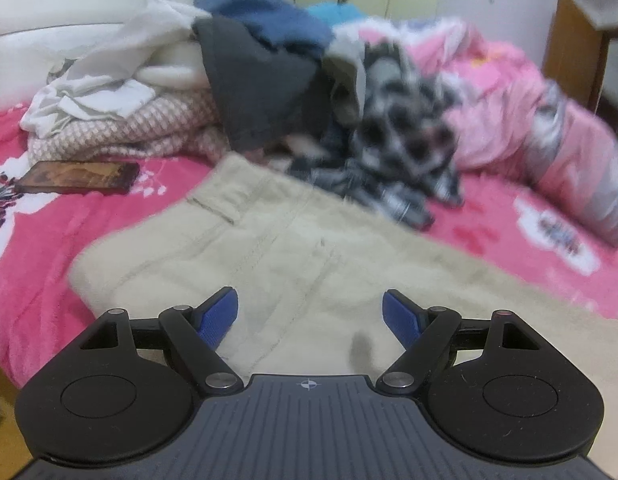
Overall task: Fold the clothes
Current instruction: 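Grasp the trouser leg end with the right gripper and lift it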
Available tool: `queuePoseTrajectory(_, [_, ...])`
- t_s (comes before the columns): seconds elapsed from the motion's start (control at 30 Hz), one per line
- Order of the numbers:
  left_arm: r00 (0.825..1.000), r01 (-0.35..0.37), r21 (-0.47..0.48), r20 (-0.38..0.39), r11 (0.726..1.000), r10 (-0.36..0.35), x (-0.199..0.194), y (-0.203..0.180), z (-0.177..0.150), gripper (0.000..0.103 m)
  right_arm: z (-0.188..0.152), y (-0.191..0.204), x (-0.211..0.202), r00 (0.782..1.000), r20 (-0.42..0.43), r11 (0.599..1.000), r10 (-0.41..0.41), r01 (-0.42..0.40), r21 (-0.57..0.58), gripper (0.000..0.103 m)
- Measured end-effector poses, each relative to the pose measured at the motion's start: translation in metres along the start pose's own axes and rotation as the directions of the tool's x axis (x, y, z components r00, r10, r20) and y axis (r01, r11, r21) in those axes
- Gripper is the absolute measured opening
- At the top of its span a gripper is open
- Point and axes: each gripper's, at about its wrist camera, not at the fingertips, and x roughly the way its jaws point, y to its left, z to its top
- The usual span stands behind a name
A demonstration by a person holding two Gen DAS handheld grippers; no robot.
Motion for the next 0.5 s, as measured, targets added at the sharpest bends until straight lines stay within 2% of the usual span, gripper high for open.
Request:
queuePoseTrajectory(0.1, [0.999, 0.007, -0.031, 0.032, 1.0, -0.006, -0.012, 0.015, 0.005, 0.081, -0.013, 0.034, 0.04, 0.994, -0.063, 0.995, 0.093, -0.094, -0.018, 0.006])
queuePoseTrajectory(0.17, [0.999, 0.007, -0.086, -0.032, 0.996, -0.01, -0.003, 0.031, 0.008, 0.08, -0.026, 0.056, 0.07, 0.981, -0.107, 0.987, 0.159, -0.161, -0.011, 0.006])
queuePoseTrajectory(0.23, [0.996, 0.034, -0.142, -0.074, 0.989, -0.045, 0.006, 0.046, 0.009, 0.079, -0.045, 0.074, 0.099, 0.962, -0.16, 0.974, 0.223, -0.225, 0.004, 0.006])
queuePoseTrajectory(0.3, [0.993, 0.073, -0.192, -0.072, 0.979, -0.088, 0.005, 0.055, 0.013, 0.079, -0.066, 0.091, 0.131, 0.936, -0.215, 0.96, 0.278, -0.279, 0.024, 0.006])
queuePoseTrajectory(0.43, [0.984, 0.154, -0.312, -0.042, 0.937, -0.176, -0.006, 0.078, 0.017, 0.079, -0.111, 0.109, 0.192, 0.886, -0.331, 0.946, 0.325, -0.303, 0.118, 0.006])
queuePoseTrajectory(0.5, [0.979, 0.183, -0.367, -0.017, 0.912, -0.203, -0.014, 0.093, 0.018, 0.08, -0.13, 0.116, 0.214, 0.871, -0.364, 0.944, 0.329, -0.291, 0.155, 0.006])
